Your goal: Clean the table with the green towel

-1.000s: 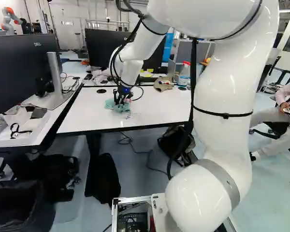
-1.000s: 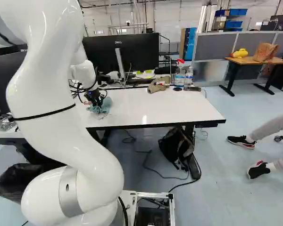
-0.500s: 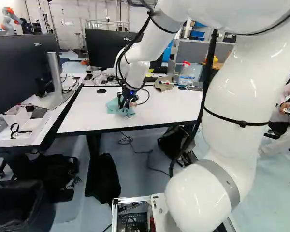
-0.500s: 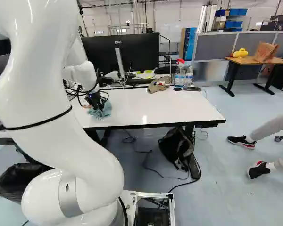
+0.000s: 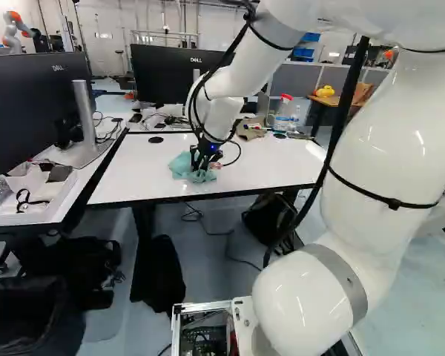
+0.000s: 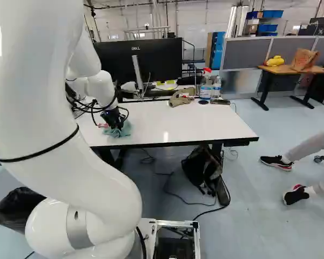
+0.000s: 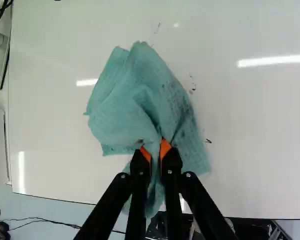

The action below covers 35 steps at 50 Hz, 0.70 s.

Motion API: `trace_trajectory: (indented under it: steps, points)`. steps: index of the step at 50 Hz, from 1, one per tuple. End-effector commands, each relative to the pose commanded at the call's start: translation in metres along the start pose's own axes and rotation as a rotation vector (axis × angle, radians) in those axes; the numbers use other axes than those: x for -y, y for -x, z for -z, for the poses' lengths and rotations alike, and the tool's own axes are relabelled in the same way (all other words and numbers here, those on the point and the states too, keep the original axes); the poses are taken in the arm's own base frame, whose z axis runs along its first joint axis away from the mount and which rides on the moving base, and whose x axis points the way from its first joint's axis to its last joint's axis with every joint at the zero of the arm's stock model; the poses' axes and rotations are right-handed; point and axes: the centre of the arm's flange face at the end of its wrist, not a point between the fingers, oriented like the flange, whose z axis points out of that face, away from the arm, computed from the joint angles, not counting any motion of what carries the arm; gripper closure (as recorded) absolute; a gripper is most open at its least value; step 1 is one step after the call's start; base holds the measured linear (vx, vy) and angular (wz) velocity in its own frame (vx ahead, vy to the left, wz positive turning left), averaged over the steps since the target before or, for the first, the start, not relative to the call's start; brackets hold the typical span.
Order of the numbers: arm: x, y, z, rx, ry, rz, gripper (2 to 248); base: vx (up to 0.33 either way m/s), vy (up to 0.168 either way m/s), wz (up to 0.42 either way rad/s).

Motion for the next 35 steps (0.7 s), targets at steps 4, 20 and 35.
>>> trace_trajectory:
  steps: [4,20,35]
  points:
    - [-0.007,0.000,0.002,-0.003,0.006,-0.014,209,0.000,0.000,0.000]
    - [-0.035,-0.005,0.006,-0.016,0.028,-0.073,209,0.000,0.000,0.000]
    - [-0.051,-0.027,0.002,-0.029,0.042,-0.113,209,0.000,0.000,0.000]
